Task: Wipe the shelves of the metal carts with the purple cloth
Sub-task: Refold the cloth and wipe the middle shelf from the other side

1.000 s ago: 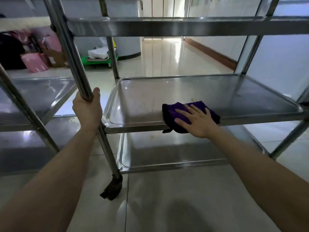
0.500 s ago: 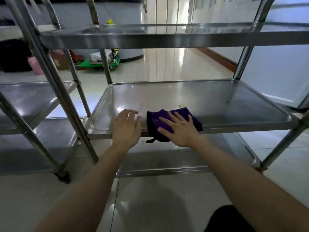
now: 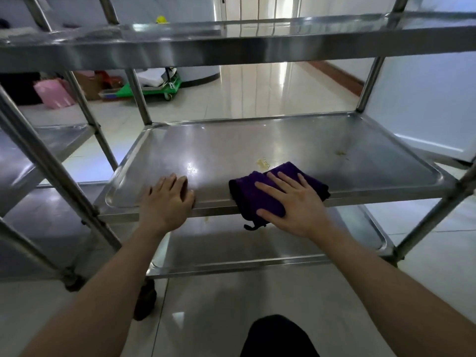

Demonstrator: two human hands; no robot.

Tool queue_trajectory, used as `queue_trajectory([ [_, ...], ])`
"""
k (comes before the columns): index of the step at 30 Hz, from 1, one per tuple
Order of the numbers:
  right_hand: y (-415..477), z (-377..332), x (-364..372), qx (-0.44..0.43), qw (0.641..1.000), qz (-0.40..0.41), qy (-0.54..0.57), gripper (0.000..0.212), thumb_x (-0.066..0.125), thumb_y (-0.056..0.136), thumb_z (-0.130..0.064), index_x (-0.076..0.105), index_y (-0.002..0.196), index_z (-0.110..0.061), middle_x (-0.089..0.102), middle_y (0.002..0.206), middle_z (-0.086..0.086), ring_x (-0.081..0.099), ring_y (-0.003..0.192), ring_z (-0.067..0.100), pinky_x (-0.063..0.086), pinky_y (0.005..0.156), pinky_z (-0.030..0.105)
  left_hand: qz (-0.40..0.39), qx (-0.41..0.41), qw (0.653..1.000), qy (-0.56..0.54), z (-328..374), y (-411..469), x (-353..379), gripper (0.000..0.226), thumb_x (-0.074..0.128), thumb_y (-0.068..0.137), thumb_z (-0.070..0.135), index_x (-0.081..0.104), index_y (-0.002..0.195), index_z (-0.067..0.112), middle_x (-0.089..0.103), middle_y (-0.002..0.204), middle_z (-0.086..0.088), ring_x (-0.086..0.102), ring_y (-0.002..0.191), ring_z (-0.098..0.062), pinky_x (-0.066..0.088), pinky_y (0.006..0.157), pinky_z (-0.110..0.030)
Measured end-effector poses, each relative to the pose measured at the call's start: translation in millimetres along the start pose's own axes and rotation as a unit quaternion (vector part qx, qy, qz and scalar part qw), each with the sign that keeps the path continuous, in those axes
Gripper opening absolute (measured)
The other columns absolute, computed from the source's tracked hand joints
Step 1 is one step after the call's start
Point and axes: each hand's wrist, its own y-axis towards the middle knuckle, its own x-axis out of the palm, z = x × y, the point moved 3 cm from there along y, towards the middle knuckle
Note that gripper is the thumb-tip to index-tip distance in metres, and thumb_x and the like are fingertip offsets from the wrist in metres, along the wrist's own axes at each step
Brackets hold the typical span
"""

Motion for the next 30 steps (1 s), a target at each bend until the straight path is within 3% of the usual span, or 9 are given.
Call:
queue_trajectory([
  [3,15,3,2,0.022,1.000,-0.016,0.010,0.077,0.027,0.099,-0.089,0.029,0.166,-0.052,0.031,0.177,-0.005,0.026,0.164,0.024,0.012,0.131,0.065,0.000,-0.011,1.000,0.001,1,15,4,0.059,0.025,0.102,0.060,0.046,0.147,0.028,0.050,0.156,-0.004,0.046,0.144,-0.029,0.037,0.117,-0.054],
  [7,41,15,2,0.059,0.994,-0.090,0.033,0.083,0.006,0.093,-0.095,0.018,0.166,-0.058,0.015,0.181,-0.004,0.011,0.167,0.029,0.000,0.129,0.073,-0.004,-0.010,1.000,0.014,0,32,9,0.066,0.019,0.099,0.064,0.045,0.148,0.028,0.049,0.157,-0.003,0.045,0.145,-0.028,0.035,0.118,-0.053],
  [11,79,48,7,0.131,0.972,-0.191,0.042,0.111,-0.011,0.065,-0.108,0.004,0.165,-0.062,-0.002,0.182,-0.002,-0.005,0.167,0.034,-0.007,0.123,0.079,-0.020,-0.009,0.999,0.026,0,45,12,0.071,0.018,0.098,0.066,0.041,0.156,0.031,0.040,0.168,-0.001,0.037,0.154,-0.026,0.029,0.125,-0.053],
  [15,109,101,18,0.224,0.950,-0.215,0.021,0.099,0.002,0.076,-0.105,0.002,0.165,-0.060,-0.008,0.182,0.000,-0.012,0.166,0.037,-0.013,0.120,0.082,-0.017,-0.007,0.999,0.028,2,50,14,0.073,0.017,0.099,0.066,0.038,0.160,0.032,0.037,0.171,-0.001,0.033,0.158,-0.025,0.027,0.127,-0.053],
  [19,162,115,34,0.289,0.930,-0.229,0.009,0.105,0.003,0.072,-0.108,-0.003,0.165,-0.059,-0.014,0.181,0.009,-0.017,0.164,0.045,-0.015,0.115,0.086,-0.011,-0.011,0.999,0.036,2,47,17,0.074,0.014,0.101,0.066,0.031,0.164,0.032,0.033,0.174,-0.001,0.029,0.161,-0.025,0.023,0.130,-0.053],
  [25,244,24,52,0.195,0.952,-0.235,0.020,0.102,0.010,0.076,-0.107,0.000,0.166,-0.060,-0.012,0.181,0.012,-0.017,0.164,0.046,-0.018,0.111,0.088,0.012,-0.028,0.999,0.034,-5,52,20,0.066,0.018,0.104,0.064,0.032,0.161,0.033,0.038,0.171,-0.001,0.034,0.158,-0.026,0.023,0.129,-0.056],
  [30,217,-18,55,0.095,0.961,-0.254,0.057,0.086,0.017,0.086,-0.100,0.002,0.163,-0.066,-0.014,0.181,-0.001,-0.019,0.165,0.036,-0.024,0.113,0.080,0.019,-0.027,0.999,0.031,-17,56,12,0.064,0.022,0.104,0.061,0.038,0.159,0.032,0.041,0.169,-0.001,0.036,0.157,-0.026,0.026,0.128,-0.056],
])
